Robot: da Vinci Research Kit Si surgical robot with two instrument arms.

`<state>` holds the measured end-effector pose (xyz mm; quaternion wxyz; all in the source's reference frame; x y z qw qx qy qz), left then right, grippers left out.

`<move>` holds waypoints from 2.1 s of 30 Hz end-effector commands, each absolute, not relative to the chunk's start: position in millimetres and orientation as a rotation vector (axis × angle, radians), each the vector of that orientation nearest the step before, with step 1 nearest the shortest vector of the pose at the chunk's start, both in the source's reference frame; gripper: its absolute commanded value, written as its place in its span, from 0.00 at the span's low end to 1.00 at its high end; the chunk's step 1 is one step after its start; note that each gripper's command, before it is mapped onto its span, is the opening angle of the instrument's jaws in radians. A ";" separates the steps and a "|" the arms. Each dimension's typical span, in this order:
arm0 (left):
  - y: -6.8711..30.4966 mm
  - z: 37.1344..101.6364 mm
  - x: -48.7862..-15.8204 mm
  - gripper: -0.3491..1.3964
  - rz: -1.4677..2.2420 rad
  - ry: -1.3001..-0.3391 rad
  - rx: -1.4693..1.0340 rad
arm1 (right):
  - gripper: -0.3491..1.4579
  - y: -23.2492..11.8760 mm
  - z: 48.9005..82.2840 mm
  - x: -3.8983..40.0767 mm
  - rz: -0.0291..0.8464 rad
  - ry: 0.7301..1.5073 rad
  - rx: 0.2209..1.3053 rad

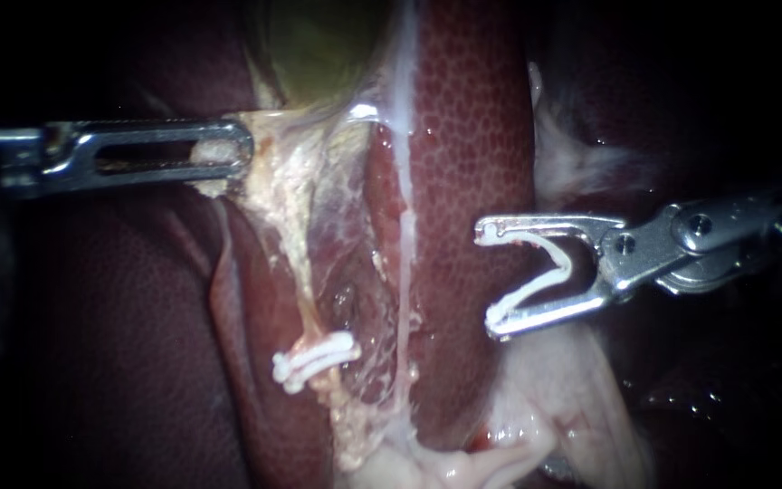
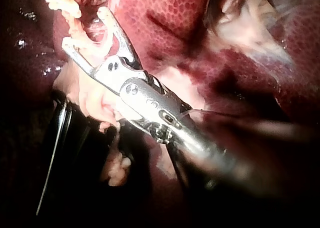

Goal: Clipping third clip left tube

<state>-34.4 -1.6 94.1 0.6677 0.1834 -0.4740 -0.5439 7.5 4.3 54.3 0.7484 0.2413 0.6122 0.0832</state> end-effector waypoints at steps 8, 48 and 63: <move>-1.6 94.1 -34.3 0.02 -1.237 -1.066 0.403 | 0.52 4.2 54.3 7.6 0.182 1.339 0.527; -2.1 94.4 -34.6 0.03 -1.244 -1.064 0.395 | 0.52 -2.2 64.6 21.8 0.235 1.298 0.653; -2.2 94.4 -34.9 0.03 -1.244 -1.065 0.396 | 0.52 -3.2 65.8 24.8 0.239 1.295 0.714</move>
